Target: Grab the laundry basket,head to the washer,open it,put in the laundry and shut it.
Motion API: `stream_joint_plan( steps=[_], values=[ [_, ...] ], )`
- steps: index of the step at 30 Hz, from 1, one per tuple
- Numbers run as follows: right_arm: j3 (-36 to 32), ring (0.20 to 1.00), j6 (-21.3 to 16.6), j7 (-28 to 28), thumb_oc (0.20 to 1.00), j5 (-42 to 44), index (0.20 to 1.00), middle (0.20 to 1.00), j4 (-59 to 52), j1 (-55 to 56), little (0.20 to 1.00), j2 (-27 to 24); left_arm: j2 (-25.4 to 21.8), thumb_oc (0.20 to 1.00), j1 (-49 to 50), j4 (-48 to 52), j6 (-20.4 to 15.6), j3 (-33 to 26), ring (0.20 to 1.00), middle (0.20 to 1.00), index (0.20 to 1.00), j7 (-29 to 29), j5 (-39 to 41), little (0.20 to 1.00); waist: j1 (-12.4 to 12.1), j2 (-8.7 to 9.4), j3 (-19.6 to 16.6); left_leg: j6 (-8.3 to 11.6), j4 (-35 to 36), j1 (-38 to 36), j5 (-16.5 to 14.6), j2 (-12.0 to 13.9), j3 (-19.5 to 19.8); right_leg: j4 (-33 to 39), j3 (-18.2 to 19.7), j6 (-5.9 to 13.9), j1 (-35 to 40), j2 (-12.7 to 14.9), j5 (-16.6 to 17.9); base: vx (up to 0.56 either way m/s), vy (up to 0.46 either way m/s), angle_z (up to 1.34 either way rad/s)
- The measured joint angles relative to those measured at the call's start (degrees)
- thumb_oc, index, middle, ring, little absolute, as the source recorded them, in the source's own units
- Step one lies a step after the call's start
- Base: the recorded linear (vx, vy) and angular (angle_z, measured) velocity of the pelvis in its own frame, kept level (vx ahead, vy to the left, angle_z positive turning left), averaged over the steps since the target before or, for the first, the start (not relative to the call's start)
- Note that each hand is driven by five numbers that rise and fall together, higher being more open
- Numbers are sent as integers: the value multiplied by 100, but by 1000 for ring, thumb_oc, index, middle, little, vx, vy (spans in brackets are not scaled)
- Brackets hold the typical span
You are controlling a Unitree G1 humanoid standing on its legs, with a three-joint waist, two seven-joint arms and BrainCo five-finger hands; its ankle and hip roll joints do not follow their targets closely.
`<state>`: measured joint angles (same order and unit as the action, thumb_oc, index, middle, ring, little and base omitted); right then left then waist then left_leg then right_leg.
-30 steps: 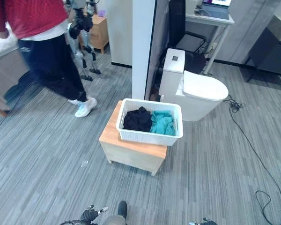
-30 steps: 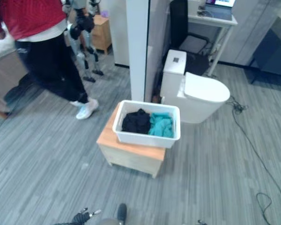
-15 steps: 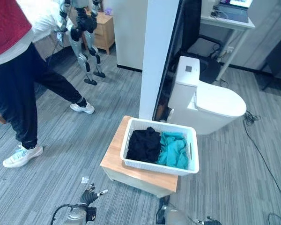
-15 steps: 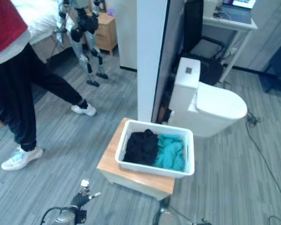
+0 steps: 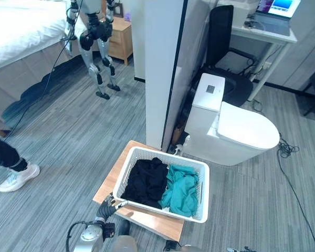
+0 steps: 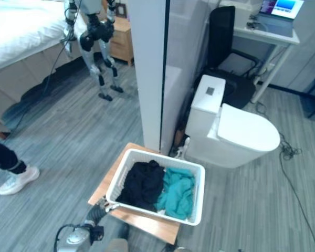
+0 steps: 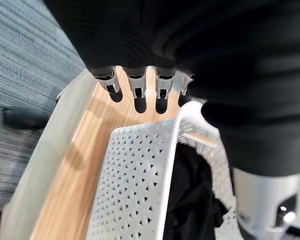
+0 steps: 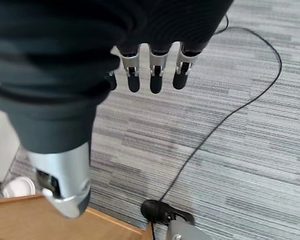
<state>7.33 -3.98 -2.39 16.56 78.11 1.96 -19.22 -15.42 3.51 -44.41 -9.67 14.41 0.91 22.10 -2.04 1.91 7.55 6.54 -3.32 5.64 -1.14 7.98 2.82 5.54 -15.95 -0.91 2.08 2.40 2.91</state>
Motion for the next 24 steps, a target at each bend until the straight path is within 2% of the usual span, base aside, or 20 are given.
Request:
stream_joint_plan(
  steps=[1,3,4,8,13,15,18,21,24],
  values=[
    [0,1000,20,8,1000,-2,1000,1000,-5,3,1000,-5,55,1000,34,0,-2,16,1000,1000,1000,-1,-4,1000,3,-128,-61,-16,168,-129,187,-19,-20,0,15,86,28,-7,2,107,44,-22],
    [2,1000,41,12,1000,-3,1000,1000,10,97,1000,138,14,1000,162,69,1,22,1000,1000,1000,0,-8,1000,-5,-82,-87,-165,578,-480,350,-203,-191,1,145,272,137,202,1,89,40,-26],
    [1,1000,40,17,1000,-2,1000,1000,-113,152,1000,182,-112,1000,471,506,6,-37,1000,1000,1000,0,-29,1000,-29,-62,-113,-242,831,-731,401,-344,-317,1,226,387,195,354,-2,71,25,-32],
    [-61,1000,34,8,1000,-1,1000,1000,-595,120,1000,169,-345,1000,926,1296,17,-440,1000,1000,1000,2,-74,1000,-42,-103,-86,-359,867,-748,395,-493,-374,2,278,567,175,508,47,34,10,-9],
    [-106,1000,41,-6,1000,-48,1000,1000,-1714,98,1000,-118,-729,1000,1137,1740,28,-692,1000,1000,1000,12,-329,1000,-48,-234,-163,-356,890,-749,396,-480,-368,2,302,582,161,490,34,0,0,0],
    [-161,1000,58,-10,1000,-48,1000,1000,-2149,159,1000,-419,-739,1000,1119,1774,40,-692,1000,1000,1000,18,-520,1000,-35,-315,-213,-343,892,-734,400,-461,-373,2,316,571,138,469,18,-9,8,-2],
    [-576,1000,146,-63,1000,-53,1000,1000,-3665,273,1000,-1182,-971,1000,754,2001,231,-728,1000,1000,1000,62,-982,1000,71,-381,-250,-308,887,-543,449,-414,-402,2,362,572,-67,423,63,-36,21,-7],
    [-738,1000,159,-197,1000,-63,1000,1000,-3735,-89,1000,-1580,-1033,1000,188,2037,282,-724,1000,1000,1000,66,-1160,1000,121,-349,-234,-297,889,-534,494,-370,-442,2,399,558,-98,376,127,-81,27,-7],
    [-652,1000,257,-242,1000,-158,1000,1000,-3663,-507,1000,-1680,-1081,1000,-401,2008,462,-501,1000,1000,1000,63,-1188,1000,164,-344,-186,-276,890,-315,524,-340,-484,2,435,544,-341,348,164,-133,32,-9]
  ],
)
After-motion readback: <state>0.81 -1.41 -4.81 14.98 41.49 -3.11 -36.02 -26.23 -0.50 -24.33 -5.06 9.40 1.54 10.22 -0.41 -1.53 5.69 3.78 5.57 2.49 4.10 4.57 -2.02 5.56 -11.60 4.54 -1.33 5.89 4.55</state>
